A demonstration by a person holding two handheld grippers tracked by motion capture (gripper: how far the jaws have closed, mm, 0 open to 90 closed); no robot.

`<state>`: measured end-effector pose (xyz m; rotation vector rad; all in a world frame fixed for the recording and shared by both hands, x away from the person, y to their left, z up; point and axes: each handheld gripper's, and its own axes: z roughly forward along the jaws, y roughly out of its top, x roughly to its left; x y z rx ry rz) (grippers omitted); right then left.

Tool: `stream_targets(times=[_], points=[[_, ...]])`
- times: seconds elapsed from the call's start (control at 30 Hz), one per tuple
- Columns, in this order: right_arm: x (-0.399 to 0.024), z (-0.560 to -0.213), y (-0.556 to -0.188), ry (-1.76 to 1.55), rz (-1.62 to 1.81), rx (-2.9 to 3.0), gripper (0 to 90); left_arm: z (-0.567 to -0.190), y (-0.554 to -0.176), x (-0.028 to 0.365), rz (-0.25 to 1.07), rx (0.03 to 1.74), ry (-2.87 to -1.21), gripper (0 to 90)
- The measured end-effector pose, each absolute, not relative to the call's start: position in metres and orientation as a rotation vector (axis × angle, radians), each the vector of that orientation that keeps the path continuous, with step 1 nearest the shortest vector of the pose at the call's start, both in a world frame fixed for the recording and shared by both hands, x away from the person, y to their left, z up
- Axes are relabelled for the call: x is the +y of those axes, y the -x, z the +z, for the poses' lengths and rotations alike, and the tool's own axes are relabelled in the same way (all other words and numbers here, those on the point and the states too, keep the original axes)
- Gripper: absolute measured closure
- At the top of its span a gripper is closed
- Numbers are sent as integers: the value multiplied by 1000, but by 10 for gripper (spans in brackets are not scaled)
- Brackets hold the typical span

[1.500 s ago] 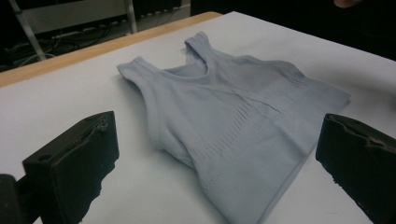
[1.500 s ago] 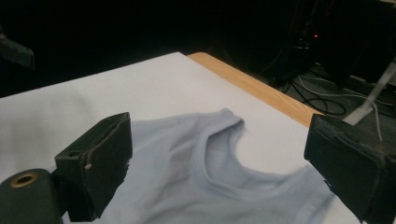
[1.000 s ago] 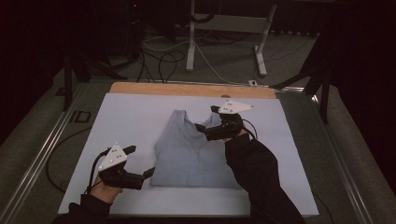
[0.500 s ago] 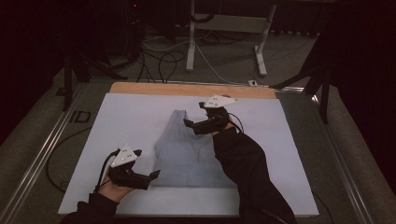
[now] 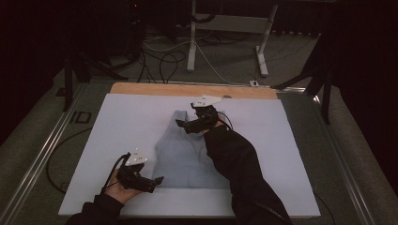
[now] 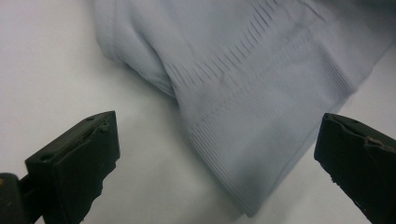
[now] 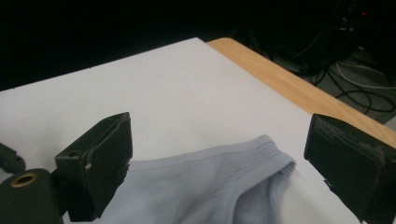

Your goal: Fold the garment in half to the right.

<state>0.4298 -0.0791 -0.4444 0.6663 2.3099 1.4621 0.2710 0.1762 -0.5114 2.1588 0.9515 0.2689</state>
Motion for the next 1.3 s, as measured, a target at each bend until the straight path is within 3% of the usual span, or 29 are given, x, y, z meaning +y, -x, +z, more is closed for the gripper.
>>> stream_targets(times=[0.17,0.43,0.67,0.9,0.97,1.3], points=[[-66,-454,-436,-662,1442,2343,80,-519,-271,172,223,942,-2194,104],[-56,-463,-440,-668,1427,2365,80,-526,-274,169,145,960,-2206,364],[-52,-466,-446,-671,1416,2364,80,-522,-269,163,132,973,-2233,529],[-46,-466,-464,-710,1378,2361,80,-520,-267,159,107,986,-2214,800],[-44,-466,-471,-735,1362,2360,80,-519,-268,160,98,998,-2197,838],[-23,-480,-497,-805,1207,2373,80,-517,-268,162,69,996,-2162,853]])
